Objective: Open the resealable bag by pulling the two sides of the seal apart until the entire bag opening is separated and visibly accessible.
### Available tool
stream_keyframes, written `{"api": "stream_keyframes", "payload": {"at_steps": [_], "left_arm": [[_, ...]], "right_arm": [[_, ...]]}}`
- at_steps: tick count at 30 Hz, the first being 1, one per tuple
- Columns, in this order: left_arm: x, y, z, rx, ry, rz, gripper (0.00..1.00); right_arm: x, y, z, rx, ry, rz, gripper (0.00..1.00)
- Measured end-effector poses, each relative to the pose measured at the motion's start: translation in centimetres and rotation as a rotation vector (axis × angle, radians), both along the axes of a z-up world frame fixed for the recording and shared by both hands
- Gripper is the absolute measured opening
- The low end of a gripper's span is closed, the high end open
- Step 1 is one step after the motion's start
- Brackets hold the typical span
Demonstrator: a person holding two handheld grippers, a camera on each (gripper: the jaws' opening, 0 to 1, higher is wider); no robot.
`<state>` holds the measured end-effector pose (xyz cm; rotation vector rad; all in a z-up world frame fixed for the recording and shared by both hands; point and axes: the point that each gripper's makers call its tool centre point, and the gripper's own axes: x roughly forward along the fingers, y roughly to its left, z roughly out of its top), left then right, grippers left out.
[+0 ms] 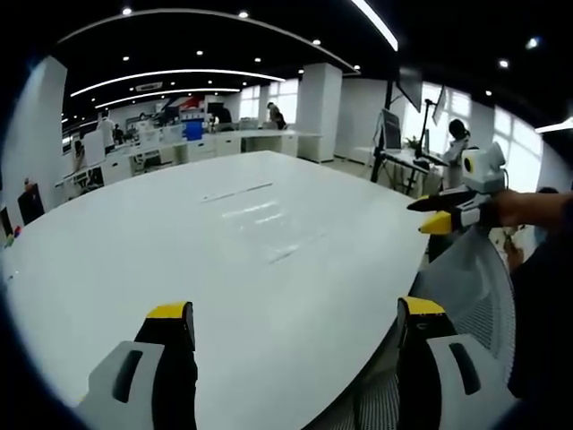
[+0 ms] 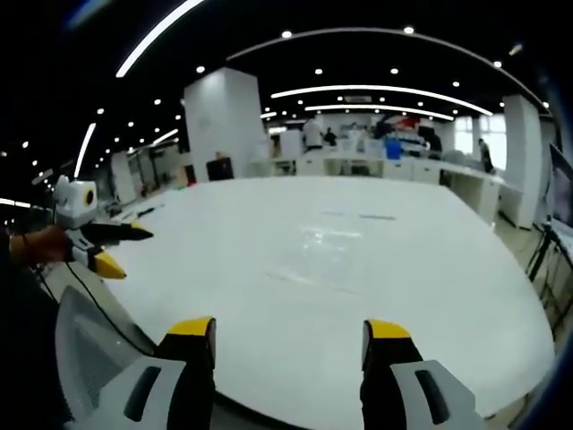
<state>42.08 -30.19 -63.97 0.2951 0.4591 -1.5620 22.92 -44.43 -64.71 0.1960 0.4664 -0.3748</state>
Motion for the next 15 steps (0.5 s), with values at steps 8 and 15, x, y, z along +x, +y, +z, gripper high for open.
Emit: {"api": "stream_keyframes", "payload": {"at_steps": [8, 15], "left_arm": [[0.10, 0.15, -0.42, 0.010, 0.003, 0.012, 0.91], [-0.02, 0.14, -0.56, 0.015, 0.002, 0.006, 0.90]], "right_arm": [[-0.08, 0.06, -0.21, -0.002, 0.014, 0.009, 0.64], [-0.01, -0.22, -0.41, -0.012, 0.028, 0.020, 0.64]]}}
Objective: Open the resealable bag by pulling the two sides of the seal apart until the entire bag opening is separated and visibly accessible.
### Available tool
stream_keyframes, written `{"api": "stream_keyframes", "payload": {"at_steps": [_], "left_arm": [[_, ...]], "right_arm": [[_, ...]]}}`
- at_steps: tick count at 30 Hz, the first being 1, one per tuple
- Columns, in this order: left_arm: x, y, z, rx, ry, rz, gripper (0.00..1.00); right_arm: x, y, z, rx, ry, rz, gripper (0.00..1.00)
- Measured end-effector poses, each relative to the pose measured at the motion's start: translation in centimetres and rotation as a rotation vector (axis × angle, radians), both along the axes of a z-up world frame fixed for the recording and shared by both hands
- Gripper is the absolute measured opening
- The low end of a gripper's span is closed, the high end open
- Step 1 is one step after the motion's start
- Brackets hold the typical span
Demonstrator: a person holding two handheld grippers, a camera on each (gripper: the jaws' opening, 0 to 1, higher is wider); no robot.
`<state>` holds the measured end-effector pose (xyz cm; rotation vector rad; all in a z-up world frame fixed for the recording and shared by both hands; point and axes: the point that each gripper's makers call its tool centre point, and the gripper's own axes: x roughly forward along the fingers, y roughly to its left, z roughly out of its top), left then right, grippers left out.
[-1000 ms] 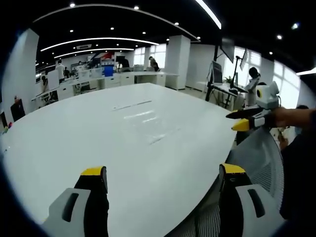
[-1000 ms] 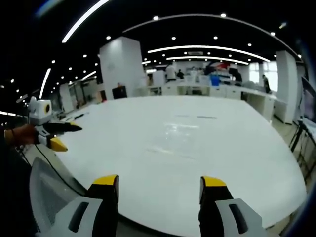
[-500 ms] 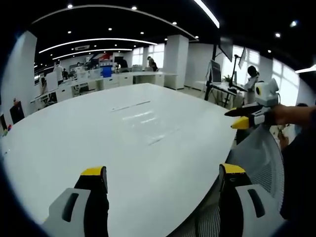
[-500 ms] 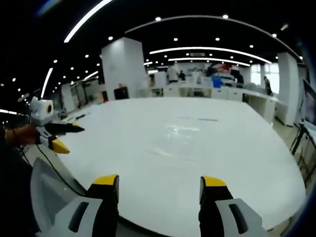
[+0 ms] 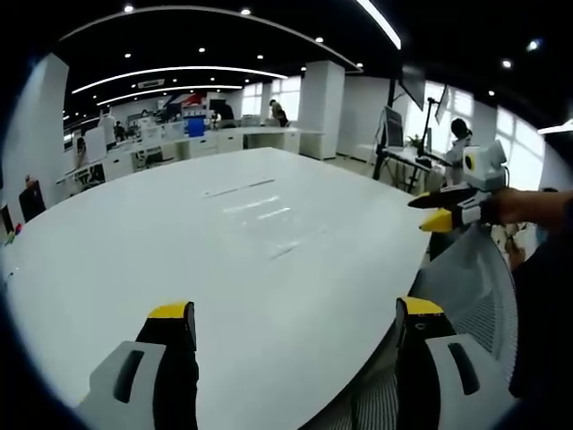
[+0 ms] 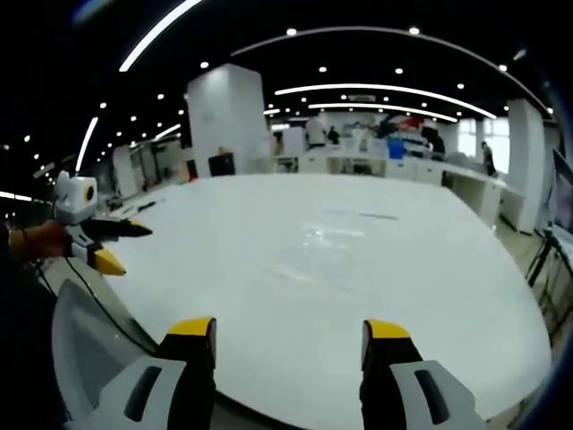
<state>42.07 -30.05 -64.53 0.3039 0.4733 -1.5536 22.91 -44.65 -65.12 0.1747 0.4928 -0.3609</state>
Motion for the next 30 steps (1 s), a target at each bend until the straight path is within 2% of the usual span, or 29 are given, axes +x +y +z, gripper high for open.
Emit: {"api": "stream_keyframes", "payload": {"at_steps": [3, 17, 30], "left_arm": [[0.0, 0.0, 0.0, 0.000, 0.000, -0.001, 0.90], [0.2, -0.4, -0.3, 0.018, -0.006, -0.009, 0.90], [0.0, -0.2, -0.6, 0.023, 0.007, -0.009, 0.90]], "right_arm": [[0.1, -0.2, -0.2, -0.009, 0.019, 0.019, 0.64], [1.1, -0.2, -0.6, -0.010, 0.027, 0.044, 0.63], [3.2, -0.6, -1.4, -0.023, 0.055, 0.102, 0.61]]}}
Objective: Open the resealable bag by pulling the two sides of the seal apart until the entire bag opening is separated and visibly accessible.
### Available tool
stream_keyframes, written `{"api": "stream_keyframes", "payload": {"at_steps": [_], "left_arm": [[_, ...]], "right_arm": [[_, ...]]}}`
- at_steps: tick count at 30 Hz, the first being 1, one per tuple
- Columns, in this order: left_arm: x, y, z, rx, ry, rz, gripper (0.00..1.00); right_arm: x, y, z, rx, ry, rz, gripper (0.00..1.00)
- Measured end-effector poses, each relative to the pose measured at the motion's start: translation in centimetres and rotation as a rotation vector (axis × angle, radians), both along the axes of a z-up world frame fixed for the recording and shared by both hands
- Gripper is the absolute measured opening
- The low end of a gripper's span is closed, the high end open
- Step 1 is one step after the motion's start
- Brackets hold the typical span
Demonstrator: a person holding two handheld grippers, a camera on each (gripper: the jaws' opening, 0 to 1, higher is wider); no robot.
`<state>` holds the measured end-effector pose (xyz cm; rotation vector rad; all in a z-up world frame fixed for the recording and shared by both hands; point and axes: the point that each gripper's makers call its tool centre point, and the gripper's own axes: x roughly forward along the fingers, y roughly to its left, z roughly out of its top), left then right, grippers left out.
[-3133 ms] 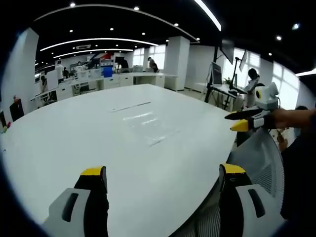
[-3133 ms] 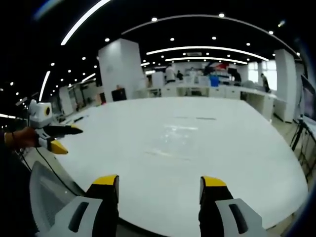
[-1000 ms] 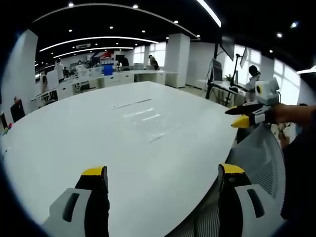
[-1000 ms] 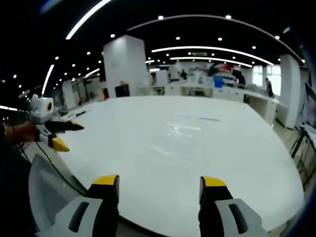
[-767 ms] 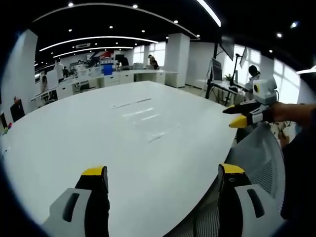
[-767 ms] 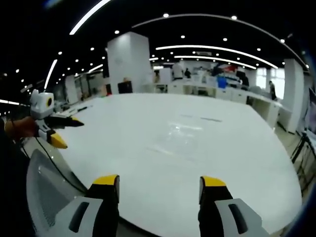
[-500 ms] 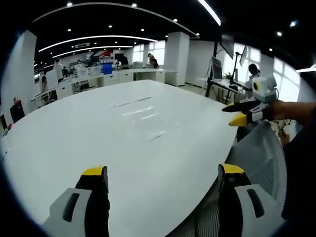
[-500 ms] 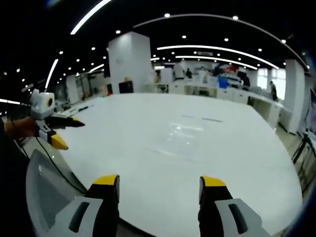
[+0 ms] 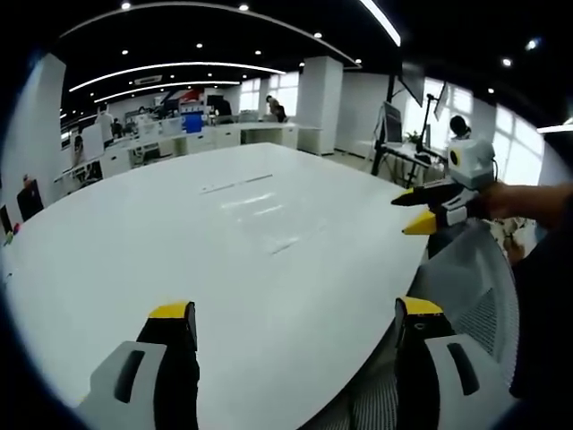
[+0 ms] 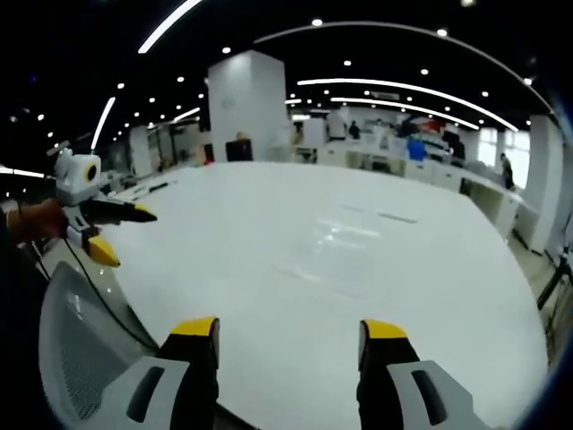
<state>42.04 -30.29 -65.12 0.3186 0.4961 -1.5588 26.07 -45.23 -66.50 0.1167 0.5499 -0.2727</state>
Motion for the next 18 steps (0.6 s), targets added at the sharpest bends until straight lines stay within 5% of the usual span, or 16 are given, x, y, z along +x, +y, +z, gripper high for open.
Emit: {"api": "stream_keyframes", "payload": {"at_steps": [18], "left_arm": [[0.2, 0.1, -0.3, 0.003, 0.016, 0.014, 0.89]], "right_arm": [[3.2, -1.4, -1.8, -0.055, 0.082, 0.130, 0.56]]}}
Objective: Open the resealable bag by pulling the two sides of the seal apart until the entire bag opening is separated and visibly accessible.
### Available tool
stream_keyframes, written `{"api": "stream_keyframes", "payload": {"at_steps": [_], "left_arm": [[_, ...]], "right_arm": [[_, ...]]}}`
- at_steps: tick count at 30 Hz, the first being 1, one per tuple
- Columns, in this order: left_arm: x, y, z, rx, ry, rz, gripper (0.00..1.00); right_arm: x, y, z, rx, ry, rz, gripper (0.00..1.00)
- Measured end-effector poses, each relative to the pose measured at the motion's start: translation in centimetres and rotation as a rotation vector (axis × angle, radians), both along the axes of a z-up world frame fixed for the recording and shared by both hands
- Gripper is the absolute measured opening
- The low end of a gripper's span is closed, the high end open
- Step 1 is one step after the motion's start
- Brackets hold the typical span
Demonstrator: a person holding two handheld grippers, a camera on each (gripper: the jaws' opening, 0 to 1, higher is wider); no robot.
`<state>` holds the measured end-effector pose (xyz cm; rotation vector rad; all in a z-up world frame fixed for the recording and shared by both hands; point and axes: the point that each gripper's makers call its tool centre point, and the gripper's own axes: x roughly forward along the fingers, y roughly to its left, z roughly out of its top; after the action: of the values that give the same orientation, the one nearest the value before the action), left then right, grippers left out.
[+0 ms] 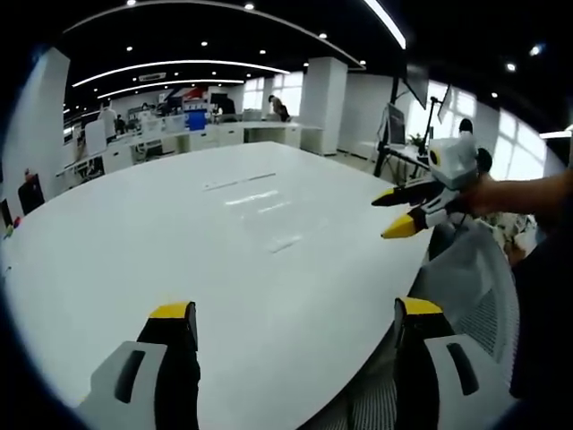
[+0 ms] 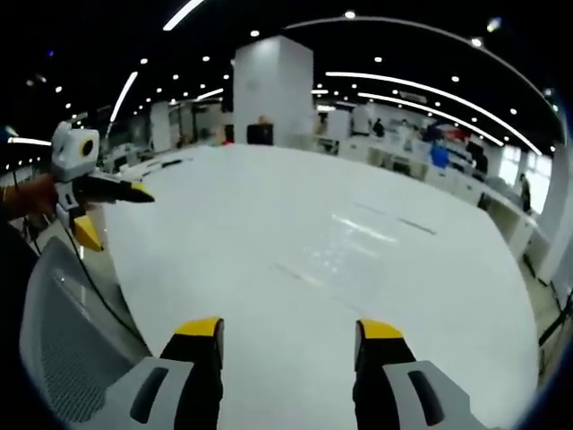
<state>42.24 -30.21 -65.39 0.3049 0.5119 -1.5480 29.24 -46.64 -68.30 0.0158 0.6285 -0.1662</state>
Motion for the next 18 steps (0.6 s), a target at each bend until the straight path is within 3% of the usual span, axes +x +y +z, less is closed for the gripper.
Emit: {"api": "stream_keyframes", "payload": {"at_steps": [18], "left_arm": [[0.5, 0.3, -0.6, 0.022, 0.003, 0.009, 0.89]], "right_arm": [[3.4, -1.6, -1.3, -0.060, 0.068, 0.116, 0.52]]}}
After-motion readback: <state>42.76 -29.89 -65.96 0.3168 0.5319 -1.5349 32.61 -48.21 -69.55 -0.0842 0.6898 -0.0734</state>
